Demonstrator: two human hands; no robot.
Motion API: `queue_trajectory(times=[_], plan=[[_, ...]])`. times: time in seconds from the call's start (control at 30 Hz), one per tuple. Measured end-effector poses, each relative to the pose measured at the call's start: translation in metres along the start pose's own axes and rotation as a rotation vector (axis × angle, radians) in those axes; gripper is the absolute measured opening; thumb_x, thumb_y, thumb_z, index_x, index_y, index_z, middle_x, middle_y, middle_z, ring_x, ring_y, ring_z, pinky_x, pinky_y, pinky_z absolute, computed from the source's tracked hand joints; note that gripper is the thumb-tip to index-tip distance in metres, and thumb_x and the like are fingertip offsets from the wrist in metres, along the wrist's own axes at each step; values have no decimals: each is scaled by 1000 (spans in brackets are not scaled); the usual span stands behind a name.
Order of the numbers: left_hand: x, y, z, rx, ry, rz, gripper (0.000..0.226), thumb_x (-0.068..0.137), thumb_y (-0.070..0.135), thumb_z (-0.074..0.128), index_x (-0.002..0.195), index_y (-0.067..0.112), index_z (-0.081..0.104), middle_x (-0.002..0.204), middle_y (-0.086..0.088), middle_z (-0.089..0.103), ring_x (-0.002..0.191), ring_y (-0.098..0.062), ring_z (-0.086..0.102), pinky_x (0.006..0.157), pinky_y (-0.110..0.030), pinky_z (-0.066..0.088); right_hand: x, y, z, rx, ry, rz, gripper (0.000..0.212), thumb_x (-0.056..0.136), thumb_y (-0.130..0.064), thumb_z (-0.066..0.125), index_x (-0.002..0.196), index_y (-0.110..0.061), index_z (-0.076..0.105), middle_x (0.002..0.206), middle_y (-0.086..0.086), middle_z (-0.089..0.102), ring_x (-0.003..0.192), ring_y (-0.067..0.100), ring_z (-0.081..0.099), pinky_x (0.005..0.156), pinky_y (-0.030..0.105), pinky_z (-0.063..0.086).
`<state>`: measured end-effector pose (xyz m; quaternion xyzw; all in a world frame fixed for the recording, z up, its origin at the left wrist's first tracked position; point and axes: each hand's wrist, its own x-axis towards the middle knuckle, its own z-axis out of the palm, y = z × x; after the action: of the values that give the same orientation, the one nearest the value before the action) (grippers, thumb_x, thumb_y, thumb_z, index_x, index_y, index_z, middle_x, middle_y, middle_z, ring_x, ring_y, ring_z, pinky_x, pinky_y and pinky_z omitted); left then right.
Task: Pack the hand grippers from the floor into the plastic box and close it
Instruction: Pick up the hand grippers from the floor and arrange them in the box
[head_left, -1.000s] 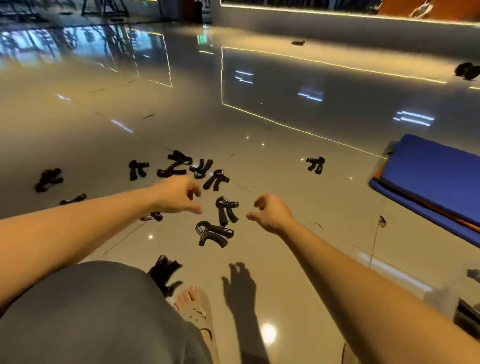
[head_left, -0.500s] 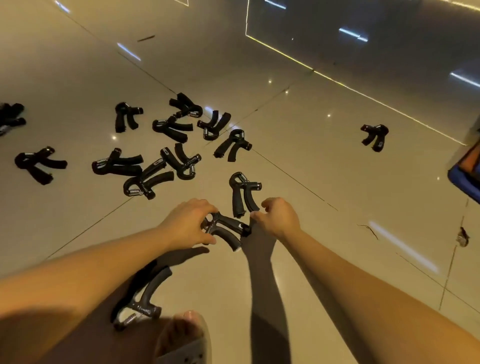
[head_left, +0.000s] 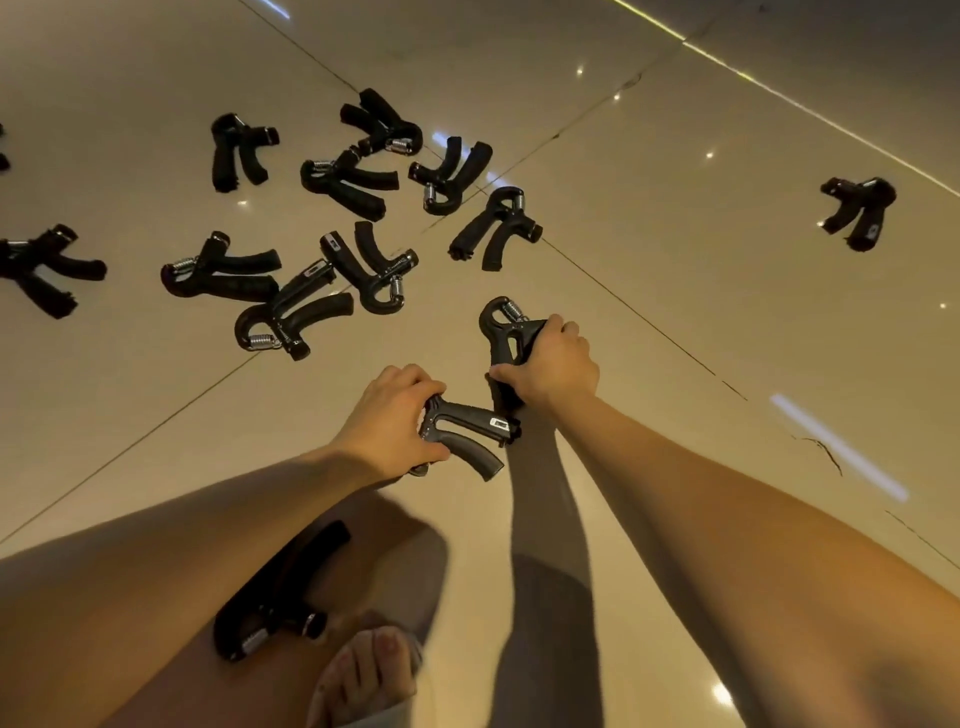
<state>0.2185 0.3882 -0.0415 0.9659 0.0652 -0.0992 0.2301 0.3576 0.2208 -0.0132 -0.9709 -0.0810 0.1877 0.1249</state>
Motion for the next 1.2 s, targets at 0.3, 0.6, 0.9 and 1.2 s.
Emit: queue_trajectory(times=[0.3, 0.6, 0.9, 1.2], plan=[[-7, -8, -5, -76, -186, 215, 91, 72, 22, 76, 152, 27, 35, 142, 8, 49, 134, -11, 38, 112, -28, 32, -45, 84, -17, -231, -154, -132, 82, 75, -25, 74, 143, -19, 29, 127, 7, 53, 117, 34, 50, 87, 46, 46], [-48, 55, 31, -168, 206, -641, 90, 76, 62, 69, 148, 18, 37, 133, -13, 45, 128, -35, 40, 105, -50, 36, -91, 111, -1, -171, -67, -65, 83, 74, -50, 82, 135, -16, 37, 124, 4, 56, 116, 29, 53, 87, 43, 48], [-5, 96, 35, -29, 61, -549, 107, 53, 57, 86, 140, 17, 40, 131, -10, 45, 125, -33, 38, 99, -48, 39, -144, 143, 3, -27, -8, -9, 78, 74, -44, 84, 131, -15, 40, 118, 3, 57, 103, 27, 58, 75, 36, 48], [-19, 125, 51, -38, 32, -153, 78, 62, 39, 81, 131, 16, 54, 115, -5, 51, 113, -27, 42, 85, -40, 48, -195, 189, -16, 76, 55, 53, 91, 75, -38, 84, 145, -15, 32, 126, 5, 54, 107, 29, 58, 80, 38, 48]])
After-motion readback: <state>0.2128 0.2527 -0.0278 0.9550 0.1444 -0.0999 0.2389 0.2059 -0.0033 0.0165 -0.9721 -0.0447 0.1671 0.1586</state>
